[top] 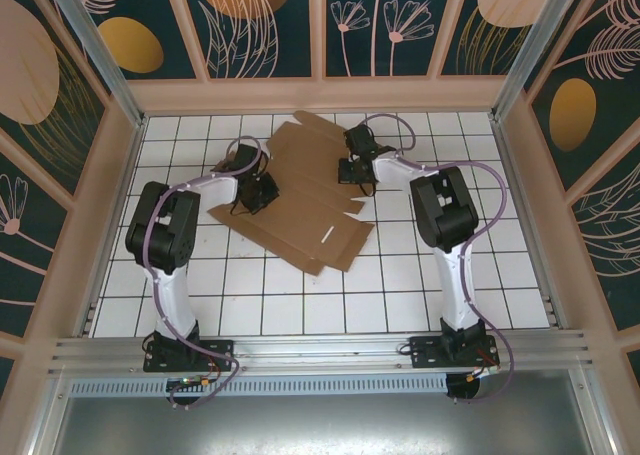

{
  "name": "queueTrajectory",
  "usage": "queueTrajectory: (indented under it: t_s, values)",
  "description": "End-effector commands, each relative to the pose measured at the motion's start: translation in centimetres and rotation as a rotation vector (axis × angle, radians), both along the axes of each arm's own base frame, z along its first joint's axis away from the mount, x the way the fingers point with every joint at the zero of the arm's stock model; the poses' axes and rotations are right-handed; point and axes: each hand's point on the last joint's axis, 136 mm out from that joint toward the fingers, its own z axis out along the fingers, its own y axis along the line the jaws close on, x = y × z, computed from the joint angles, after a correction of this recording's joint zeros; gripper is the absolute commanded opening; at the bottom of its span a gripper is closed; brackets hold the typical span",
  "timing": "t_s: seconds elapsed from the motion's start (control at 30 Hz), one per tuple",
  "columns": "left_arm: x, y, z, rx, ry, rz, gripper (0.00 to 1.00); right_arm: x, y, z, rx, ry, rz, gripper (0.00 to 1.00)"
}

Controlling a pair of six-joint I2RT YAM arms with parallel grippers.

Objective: Fold the paper box

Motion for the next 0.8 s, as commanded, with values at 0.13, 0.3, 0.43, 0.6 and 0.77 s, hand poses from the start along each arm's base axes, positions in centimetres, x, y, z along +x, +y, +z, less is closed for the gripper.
queueTrajectory:
  t_s: [0.13, 0.3, 0.43, 0.6, 0.77]
  values:
    - [5.2, 0.9, -1.7, 0.122, 0.022, -0.024, 0.00, -8.0, -5.2, -4.3, -0.130, 0.180, -0.054, 0.00]
    - [8.8, -1.1, -2.0, 0.100, -0.006, -0.067, 0.00, -13.0, -2.7, -3.9, -0.054, 0.221, 0.025, 0.00]
    - [10.1, -4.7, -2.5, 0.111, -0.019, -0.163, 0.00, -16.4, 2.3, -3.7, 0.035, 0.259, 0.141, 0.00]
    - [9.4, -9.8, -3.2, 0.082, -0.029, -0.276, 0.00, -18.7, 9.5, -1.6, 0.228, 0.291, 0.271, 0.00]
    - [10.1, -10.3, -0.2, 0.074, -0.128, -0.321, 0.00, -17.2, 10.1, 4.1, 0.385, 0.178, 0.254, 0.00]
